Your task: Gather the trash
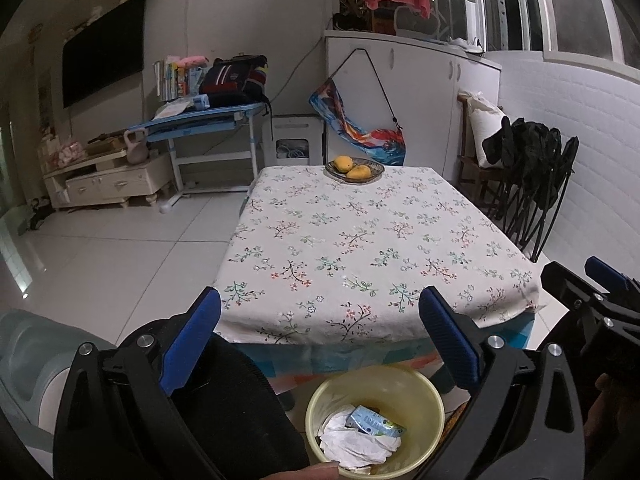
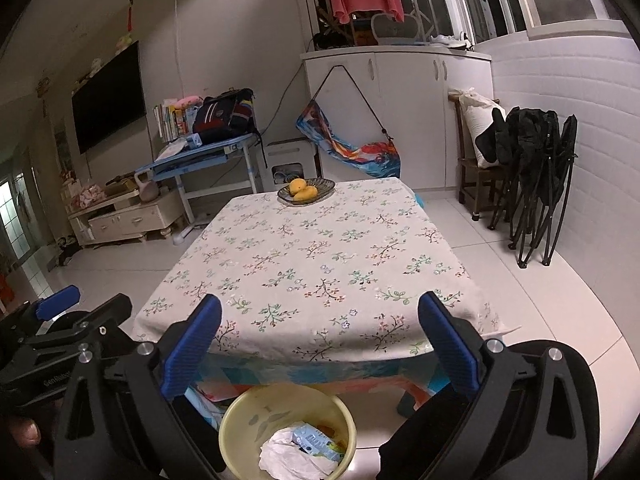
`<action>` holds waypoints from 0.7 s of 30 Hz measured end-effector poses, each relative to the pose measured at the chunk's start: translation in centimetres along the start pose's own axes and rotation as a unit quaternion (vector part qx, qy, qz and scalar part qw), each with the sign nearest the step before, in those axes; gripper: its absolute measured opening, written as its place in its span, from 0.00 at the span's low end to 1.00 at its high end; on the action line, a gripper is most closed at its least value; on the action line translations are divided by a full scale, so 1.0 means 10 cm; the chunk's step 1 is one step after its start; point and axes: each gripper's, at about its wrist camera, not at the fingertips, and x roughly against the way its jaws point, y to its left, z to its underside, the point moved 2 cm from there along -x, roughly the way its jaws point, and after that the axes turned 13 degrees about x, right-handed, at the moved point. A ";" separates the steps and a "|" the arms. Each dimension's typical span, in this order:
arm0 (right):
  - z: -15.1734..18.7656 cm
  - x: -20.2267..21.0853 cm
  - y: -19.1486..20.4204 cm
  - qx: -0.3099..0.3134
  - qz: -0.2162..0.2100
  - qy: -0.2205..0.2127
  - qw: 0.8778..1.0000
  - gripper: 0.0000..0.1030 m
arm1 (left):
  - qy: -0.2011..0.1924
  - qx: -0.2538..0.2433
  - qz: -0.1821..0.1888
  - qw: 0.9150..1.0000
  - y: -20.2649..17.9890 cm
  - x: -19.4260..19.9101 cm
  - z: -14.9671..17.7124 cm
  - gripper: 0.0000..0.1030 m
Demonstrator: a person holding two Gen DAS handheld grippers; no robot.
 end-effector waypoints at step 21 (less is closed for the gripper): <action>-0.02 0.03 -0.03 -0.003 0.008 -0.006 1.000 0.93 | -0.023 -0.015 0.001 1.000 -0.03 0.05 -0.04 0.93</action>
